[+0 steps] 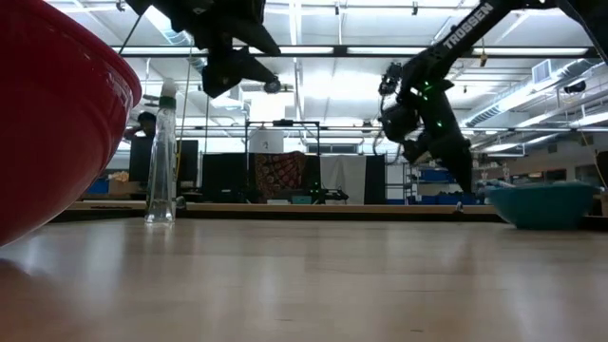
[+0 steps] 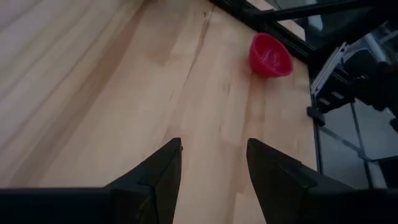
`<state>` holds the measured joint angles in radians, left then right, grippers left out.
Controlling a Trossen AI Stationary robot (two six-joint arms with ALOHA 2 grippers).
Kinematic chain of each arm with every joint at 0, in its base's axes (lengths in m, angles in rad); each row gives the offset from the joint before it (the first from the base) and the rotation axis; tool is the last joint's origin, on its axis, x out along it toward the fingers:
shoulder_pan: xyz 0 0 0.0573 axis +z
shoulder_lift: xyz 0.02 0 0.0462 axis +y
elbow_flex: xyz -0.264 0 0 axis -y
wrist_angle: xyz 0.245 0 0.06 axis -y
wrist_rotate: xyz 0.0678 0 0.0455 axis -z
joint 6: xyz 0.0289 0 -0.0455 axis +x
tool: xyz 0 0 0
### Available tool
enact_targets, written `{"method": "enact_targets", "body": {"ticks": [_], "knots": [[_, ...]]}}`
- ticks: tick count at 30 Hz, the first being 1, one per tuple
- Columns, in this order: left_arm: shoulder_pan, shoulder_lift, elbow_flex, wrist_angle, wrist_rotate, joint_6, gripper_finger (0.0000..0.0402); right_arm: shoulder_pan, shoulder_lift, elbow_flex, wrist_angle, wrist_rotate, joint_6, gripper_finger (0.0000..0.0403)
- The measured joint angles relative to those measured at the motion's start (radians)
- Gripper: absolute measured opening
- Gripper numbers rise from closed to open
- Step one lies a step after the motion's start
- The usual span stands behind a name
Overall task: Nest bowls inside each other
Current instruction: Stack the blue bowl into the green bowl
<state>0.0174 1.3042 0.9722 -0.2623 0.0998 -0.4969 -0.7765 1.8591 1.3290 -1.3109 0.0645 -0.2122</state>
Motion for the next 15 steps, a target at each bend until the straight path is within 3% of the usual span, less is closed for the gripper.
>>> {"method": "enact_targets", "body": {"ticks": [7,15], "knots": [[0.003,-0.033,-0.002,-0.035,-0.001,0.003,0.0183,0.062,0.000,0.129,-0.052,0.017,0.021,0.0026],[0.006,-0.044,-0.001,0.015,-0.001,-0.032,0.0183,0.026,-0.003,0.184,-0.227,0.127,-0.048,0.0107]]}}
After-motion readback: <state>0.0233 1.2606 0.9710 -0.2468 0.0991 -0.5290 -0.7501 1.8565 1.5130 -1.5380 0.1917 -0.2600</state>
